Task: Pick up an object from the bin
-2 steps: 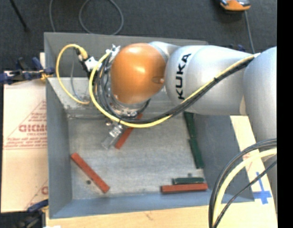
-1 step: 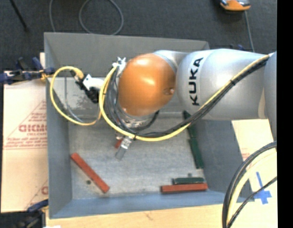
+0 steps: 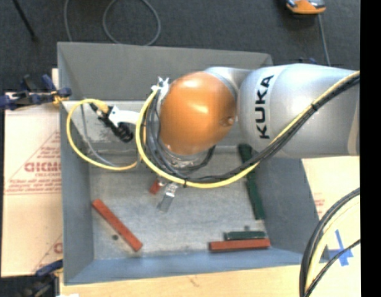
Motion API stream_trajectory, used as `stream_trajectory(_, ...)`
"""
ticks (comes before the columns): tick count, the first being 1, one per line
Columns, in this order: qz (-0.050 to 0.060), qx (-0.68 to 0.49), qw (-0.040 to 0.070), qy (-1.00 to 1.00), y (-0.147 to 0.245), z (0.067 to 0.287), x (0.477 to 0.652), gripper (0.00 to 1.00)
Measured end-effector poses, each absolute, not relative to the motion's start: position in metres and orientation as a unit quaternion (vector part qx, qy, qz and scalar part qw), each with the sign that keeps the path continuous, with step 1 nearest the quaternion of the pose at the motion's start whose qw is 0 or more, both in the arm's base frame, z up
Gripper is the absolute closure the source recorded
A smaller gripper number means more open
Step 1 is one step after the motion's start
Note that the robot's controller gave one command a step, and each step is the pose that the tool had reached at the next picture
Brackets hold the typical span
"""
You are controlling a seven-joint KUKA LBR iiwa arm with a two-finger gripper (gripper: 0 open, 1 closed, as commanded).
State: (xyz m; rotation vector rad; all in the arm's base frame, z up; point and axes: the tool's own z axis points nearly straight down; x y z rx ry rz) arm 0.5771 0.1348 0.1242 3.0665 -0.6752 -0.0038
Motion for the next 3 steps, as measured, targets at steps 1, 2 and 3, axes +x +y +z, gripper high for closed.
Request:
stream_trajectory(1, 0.004, 0.974, -0.006, -0.228, 0.222, 0.207, 0.625, 0.00)
stream_trajectory(2, -0.002, 0.979, -0.001, -0.205, 0.231, 0.165, 0.631, 0.00)
stream_trajectory(3, -0.002, 0.994, 0.002, -0.108, 0.174, 0.131, 0.654, 0.00)
